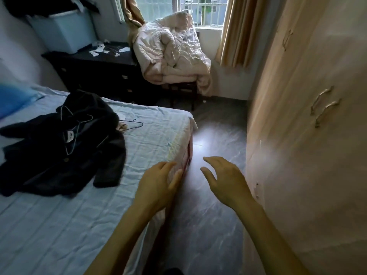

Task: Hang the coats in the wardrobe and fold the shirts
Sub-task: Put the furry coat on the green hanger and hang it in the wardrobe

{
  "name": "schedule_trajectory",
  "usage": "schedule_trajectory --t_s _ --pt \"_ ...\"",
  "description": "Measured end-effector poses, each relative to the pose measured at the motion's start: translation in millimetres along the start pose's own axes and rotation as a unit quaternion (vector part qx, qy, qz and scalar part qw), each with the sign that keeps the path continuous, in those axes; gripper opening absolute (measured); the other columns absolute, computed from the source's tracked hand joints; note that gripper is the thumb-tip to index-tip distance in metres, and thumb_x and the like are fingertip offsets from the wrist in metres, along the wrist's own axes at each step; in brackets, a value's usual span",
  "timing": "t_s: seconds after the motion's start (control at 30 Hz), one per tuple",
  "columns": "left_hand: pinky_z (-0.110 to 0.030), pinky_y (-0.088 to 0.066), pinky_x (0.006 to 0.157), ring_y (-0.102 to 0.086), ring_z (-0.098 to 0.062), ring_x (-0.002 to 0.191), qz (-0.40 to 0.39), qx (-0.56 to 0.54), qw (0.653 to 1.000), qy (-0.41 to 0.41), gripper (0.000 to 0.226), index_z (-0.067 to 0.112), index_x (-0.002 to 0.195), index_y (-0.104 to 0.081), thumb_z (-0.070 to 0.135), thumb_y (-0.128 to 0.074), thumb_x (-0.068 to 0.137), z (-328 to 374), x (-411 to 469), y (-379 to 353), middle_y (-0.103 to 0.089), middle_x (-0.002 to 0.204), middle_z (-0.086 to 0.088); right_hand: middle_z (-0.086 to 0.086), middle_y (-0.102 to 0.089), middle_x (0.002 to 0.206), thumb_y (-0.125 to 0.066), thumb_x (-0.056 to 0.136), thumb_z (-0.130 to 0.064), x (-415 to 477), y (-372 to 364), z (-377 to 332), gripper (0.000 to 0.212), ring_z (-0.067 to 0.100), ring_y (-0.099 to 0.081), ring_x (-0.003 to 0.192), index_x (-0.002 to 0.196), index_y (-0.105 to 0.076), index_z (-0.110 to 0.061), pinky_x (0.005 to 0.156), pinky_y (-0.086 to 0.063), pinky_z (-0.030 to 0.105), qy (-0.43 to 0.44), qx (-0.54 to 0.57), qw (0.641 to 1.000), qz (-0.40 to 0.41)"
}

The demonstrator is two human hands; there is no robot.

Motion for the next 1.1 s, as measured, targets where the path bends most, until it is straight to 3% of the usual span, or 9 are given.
schedule_trajectory --t_s 0.2,0.5,0.73,0.93,1.1 --pt "-0.030 -0.039 0.098 -0.054 -0.019 0.115 0.005 -0.004 0.999 0.045 0.070 0.020 0.128 -0.057 0.062 -0.021 0.084 -33 106 -29 -0.059 0.127 0.000 -0.004 -0.058 0.130 -0.044 0.096 -0.043 131 -27 28 0.041 0.015 -0.054 0.116 0.131 -0.053 -0.024 0.101 -0.036 0.025 0.043 -0.001 0.999 -0.029" --pt "-0.031 -0.037 0.102 -0.052 -0.017 0.120 0.028 -0.024 0.991 0.125 0.059 0.020 0.130 -0.055 0.055 -0.031 0.089 -98 275 -36 -0.057 0.131 0.002 -0.003 -0.059 0.129 -0.046 0.096 -0.042 326 -50 29 0.038 0.017 -0.055 0.115 0.127 -0.057 -0.023 0.099 -0.042 0.031 0.116 -0.018 0.990 -0.075" --pt "-0.029 -0.037 0.103 -0.051 -0.013 0.120 0.068 -0.034 0.981 0.180 0.064 0.021 0.128 -0.056 0.061 -0.027 0.088 -122 367 -32 -0.058 0.130 0.005 -0.007 -0.058 0.130 -0.045 0.095 -0.045 456 -69 25 0.040 0.009 -0.052 0.119 0.127 -0.058 -0.024 0.097 -0.031 0.015 0.176 -0.003 0.978 -0.110" --pt "-0.027 -0.036 0.102 -0.052 -0.013 0.119 0.097 -0.028 0.956 0.277 0.055 0.019 0.128 -0.057 0.053 -0.036 0.090 -141 435 -49 -0.059 0.129 0.003 -0.005 -0.059 0.129 -0.045 0.096 -0.044 558 -110 31 0.040 0.013 -0.053 0.118 0.127 -0.057 -0.023 0.102 -0.036 0.027 0.253 0.032 0.951 -0.177" --pt "-0.021 -0.033 0.101 -0.051 -0.013 0.120 0.138 -0.026 0.918 0.370 0.046 0.018 0.129 -0.056 0.046 -0.045 0.095 -138 487 -49 -0.057 0.131 0.002 -0.006 -0.054 0.135 -0.041 0.097 -0.044 635 -115 26 0.041 0.014 -0.049 0.122 0.131 -0.053 -0.025 0.103 -0.032 0.025 0.342 0.025 0.910 -0.234"
Point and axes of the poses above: each hand's wrist, its own x-axis towards the middle knuckle, its own y-axis out of the back of the hand, z = x × y, the point moved 2 cm from there along x, towards the middle knuckle
